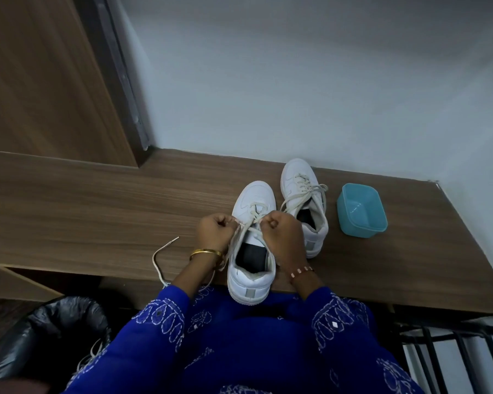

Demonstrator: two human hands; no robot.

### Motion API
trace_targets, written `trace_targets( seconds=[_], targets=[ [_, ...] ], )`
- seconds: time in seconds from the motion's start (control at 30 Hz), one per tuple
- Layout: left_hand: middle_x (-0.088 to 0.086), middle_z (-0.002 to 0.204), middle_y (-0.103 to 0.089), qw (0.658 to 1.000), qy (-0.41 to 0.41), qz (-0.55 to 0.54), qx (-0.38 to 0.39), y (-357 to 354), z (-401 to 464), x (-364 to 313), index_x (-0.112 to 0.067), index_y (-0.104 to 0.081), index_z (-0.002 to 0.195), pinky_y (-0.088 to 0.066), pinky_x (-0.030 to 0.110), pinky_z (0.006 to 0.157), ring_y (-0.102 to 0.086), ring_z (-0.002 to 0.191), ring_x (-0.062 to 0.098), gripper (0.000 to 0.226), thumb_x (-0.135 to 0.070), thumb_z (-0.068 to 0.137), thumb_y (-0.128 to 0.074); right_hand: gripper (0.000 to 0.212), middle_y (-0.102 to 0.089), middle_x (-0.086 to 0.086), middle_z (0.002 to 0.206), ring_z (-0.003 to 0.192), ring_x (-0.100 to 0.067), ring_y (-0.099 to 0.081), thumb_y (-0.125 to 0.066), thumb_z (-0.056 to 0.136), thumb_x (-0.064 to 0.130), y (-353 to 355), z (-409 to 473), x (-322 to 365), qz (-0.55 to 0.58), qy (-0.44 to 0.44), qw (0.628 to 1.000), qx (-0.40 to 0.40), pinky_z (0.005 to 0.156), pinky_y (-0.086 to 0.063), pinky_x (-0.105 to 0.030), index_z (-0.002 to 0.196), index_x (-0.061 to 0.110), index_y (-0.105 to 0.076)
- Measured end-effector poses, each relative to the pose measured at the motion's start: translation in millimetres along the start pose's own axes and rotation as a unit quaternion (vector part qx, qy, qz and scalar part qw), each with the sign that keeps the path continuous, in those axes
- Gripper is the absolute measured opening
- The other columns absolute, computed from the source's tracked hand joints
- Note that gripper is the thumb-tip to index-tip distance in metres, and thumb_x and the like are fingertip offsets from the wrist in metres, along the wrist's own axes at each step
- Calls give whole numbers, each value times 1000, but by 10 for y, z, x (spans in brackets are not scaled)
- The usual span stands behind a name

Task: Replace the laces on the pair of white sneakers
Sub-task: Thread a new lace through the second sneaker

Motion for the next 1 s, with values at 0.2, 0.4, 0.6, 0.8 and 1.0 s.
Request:
trace_targets(
  seconds=[0.2, 0.4, 0.6, 0.8, 1.0],
  targets=[
    [4, 53, -59, 969, 88, -229, -39, 145, 113, -10, -15, -43, 70, -45, 27, 51, -56, 49, 16, 28, -13, 98, -38, 24, -66, -16, 74, 76, -29, -62, -54, 88, 13, -51, 76, -167, -50, 4, 996, 79, 72, -48, -36, 77, -4, -67],
    [-3, 39, -40, 891, 53, -426, -147, 778, 233, -427, -16, -36, 71, -36, 13, 35, -35, 26, 12, 29, -13, 98, -27, 24, -71, -14, 92, 87, -26, -64, -52, 88, 15, -109, 101, -204, -51, 10, 991, 121, 82, -50, -39, 89, -1, -71],
    [9, 60, -52, 996, -48, 51, -56, 617, 232, -609, -13, -56, 80, -37, 17, 42, -48, 39, 7, 20, -14, 95, -43, 25, -69, -10, 104, 96, -23, -62, -48, 89, 12, -141, 98, -231, -60, 7, 991, 119, 87, -48, -35, 103, 6, -68],
    [1, 63, -54, 925, -100, 328, 162, -165, -61, -327, -9, -63, 76, -34, 26, 62, -51, 68, 22, 24, -25, 91, -52, 34, -65, -16, 113, 104, -28, -60, -41, 90, 2, -9, 11, -349, -21, -29, 997, 72, 91, -45, -34, 120, 2, -58],
    [10, 66, -60, 916, -94, 380, 86, 61, 24, -321, -11, -57, 64, -39, 29, 60, -54, 68, 27, 31, -29, 89, -55, 34, -61, -15, 121, 115, -25, -54, -40, 93, 6, -86, -77, -389, -81, -26, 990, 113, 97, -37, -28, 122, 0, -56]
  ],
)
Point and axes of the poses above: each hand's wrist, its own z-axis towards the middle knuckle, its own y-axis out of the back of the hand, x = y × z, the point moved 9 cm from there along z, towards the middle knuckle
